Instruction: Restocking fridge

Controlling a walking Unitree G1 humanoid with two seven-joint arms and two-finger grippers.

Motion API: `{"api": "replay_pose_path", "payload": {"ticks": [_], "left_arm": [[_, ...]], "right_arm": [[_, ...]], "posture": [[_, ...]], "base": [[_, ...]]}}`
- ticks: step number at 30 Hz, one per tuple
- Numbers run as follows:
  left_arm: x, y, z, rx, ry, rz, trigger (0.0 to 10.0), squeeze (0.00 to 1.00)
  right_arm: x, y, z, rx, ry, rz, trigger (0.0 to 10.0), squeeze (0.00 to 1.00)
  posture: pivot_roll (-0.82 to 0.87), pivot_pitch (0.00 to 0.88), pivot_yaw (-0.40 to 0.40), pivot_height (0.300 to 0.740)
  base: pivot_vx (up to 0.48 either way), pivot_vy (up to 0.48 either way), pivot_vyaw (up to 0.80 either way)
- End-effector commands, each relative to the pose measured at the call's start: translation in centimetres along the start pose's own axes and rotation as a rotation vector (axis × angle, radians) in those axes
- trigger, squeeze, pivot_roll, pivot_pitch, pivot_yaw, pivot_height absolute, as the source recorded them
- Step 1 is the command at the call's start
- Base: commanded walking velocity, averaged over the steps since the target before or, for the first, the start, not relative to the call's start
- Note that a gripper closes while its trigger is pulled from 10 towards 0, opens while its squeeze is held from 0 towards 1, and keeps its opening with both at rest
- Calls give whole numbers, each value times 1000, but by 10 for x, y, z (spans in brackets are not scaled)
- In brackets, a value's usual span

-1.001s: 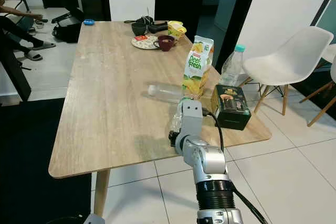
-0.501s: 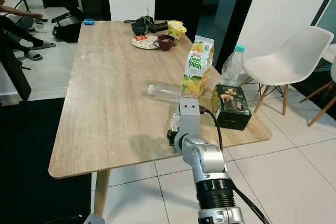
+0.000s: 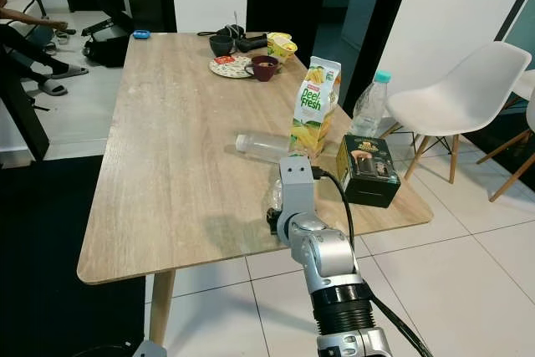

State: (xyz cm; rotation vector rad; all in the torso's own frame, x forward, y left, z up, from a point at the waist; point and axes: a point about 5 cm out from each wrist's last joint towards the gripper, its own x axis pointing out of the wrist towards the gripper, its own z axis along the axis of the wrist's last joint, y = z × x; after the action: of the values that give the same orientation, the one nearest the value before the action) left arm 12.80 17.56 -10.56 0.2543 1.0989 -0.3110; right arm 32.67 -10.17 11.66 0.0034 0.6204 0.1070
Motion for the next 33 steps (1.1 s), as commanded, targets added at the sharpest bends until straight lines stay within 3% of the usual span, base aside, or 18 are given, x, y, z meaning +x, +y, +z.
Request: {"api": "replay_pose_path", "payload": {"ticks": [1,4,10,21,26,31,32,33], "left_arm": [[-2,-14,-19,-22,76,-41,10000,0],[-2,-14,-19,-22,76,-41,10000,0],[-2,-14,-19,-23,76,-42,10000,0],[-1,-15,-19,-22,75,-43,10000,0],[-1,-15,-18,-24,73,-43,10000,0],[-1,-15,-18,-25,73,-43,10000,0],[-1,-15,-18,-25,73,-43,10000,0],[-1,-15,-18,-26,72,-43,10000,0]], "right_arm": [[1,-1,-6,9,28,5,10000,0],[1,-1,-6,9,28,5,10000,0],[2,7,-15,130,92,80,10000,0],[2,10,-16,142,94,80,10000,0],[2,14,-14,233,77,99,10000,0],[4,13,-15,262,78,84,10000,0],[5,13,-16,263,78,80,10000,953],[5,12,-16,262,73,71,10000,1000]], "posture": [[31,0,-83,740],[31,0,-83,740],[30,0,-91,740],[33,0,-90,740],[29,0,-88,740],[29,0,-87,740],[30,0,-88,740],[30,0,-88,740]], "base": [[0,0,0],[0,0,0],[0,0,0],[0,0,0],[0,0,0],[0,0,0],[0,0,0],[0,0,0]]}}
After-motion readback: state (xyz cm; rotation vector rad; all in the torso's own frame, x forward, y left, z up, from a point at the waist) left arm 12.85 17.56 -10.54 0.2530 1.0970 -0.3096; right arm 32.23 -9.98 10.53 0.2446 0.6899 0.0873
